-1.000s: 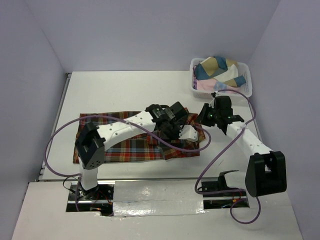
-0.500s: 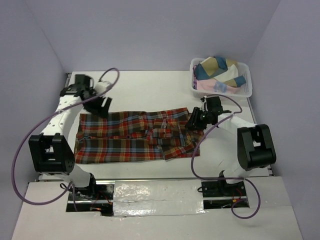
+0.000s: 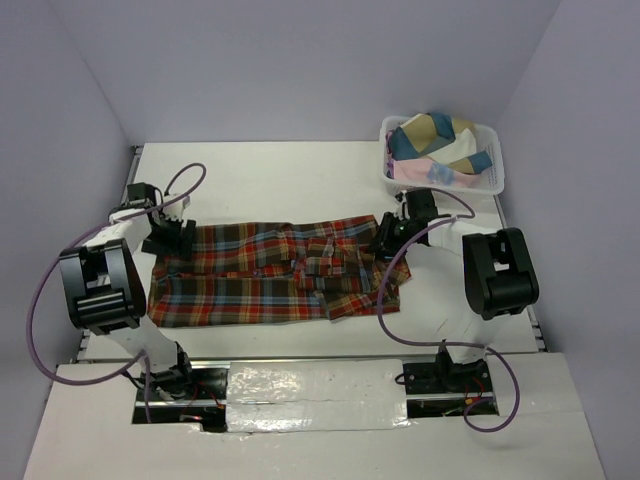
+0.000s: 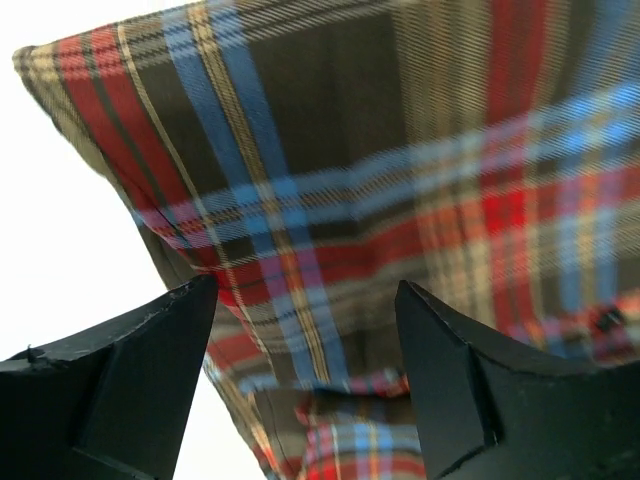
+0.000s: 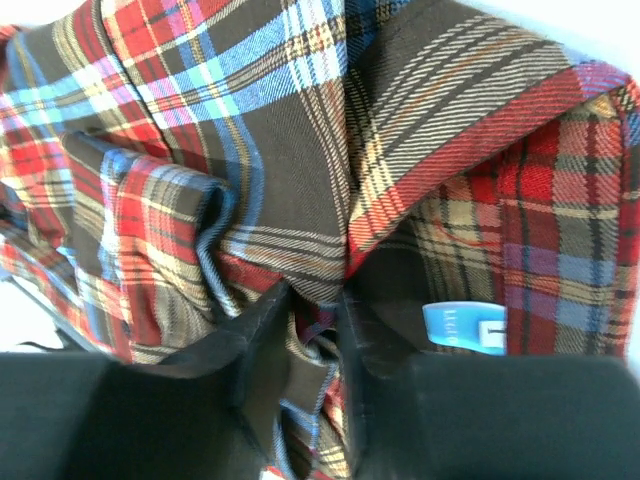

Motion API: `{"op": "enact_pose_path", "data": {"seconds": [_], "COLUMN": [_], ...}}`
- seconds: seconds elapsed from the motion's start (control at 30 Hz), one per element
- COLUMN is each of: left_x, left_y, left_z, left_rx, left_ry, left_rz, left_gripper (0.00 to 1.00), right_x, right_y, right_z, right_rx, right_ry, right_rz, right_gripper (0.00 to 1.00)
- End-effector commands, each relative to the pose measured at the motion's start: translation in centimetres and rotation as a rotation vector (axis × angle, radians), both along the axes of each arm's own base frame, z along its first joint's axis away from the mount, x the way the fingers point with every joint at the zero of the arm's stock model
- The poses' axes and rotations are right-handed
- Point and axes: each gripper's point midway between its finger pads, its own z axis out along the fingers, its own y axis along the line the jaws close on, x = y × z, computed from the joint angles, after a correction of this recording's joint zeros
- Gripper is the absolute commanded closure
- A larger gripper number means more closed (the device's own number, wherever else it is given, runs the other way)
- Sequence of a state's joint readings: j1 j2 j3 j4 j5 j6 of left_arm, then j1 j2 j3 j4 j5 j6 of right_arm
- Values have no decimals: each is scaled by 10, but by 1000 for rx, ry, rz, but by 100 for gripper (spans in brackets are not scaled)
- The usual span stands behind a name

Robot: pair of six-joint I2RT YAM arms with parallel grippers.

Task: Fold and stack the long sleeve shirts
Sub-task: Fold the shirt

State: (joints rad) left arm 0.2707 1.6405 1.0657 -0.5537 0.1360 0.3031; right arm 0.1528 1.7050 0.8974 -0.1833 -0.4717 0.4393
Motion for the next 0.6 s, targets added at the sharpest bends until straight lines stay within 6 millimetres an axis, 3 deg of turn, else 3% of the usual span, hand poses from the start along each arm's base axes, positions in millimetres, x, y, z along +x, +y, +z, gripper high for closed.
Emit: {"op": "enact_pose_path", "data": {"seconds": [0.0, 0.07, 0.13, 0.2, 0.23, 0.3, 0.57], "left_x": [10, 12, 10, 6, 5, 2, 1], "left_y": [16, 19, 19, 21, 22, 27, 29], "left_z": [-18, -25, -34, -40, -42, -47, -51], "left_rx": [26, 31, 31, 40, 48, 74, 81], "left_ry": [-9, -3, 22, 39, 42, 55, 75], "left_rz": [57, 59, 58, 57, 48, 52, 48], "left_gripper": [15, 20, 27, 50, 75, 99, 100], "right_x": [13, 12, 13, 12, 12, 7, -5], "right_y": [13, 11, 3, -12, -18, -31, -33], "right_z": [16, 16, 17, 22, 29, 28, 15], "right_rx": [59, 55, 21, -34, -50, -76, -85], "right_ry": [-47, -30, -37, -53, -74, -67, -35], "right_rz": [23, 16, -10, -56, -73, -104, -89], "right_gripper": [71, 89, 97, 100, 100, 100, 100]}}
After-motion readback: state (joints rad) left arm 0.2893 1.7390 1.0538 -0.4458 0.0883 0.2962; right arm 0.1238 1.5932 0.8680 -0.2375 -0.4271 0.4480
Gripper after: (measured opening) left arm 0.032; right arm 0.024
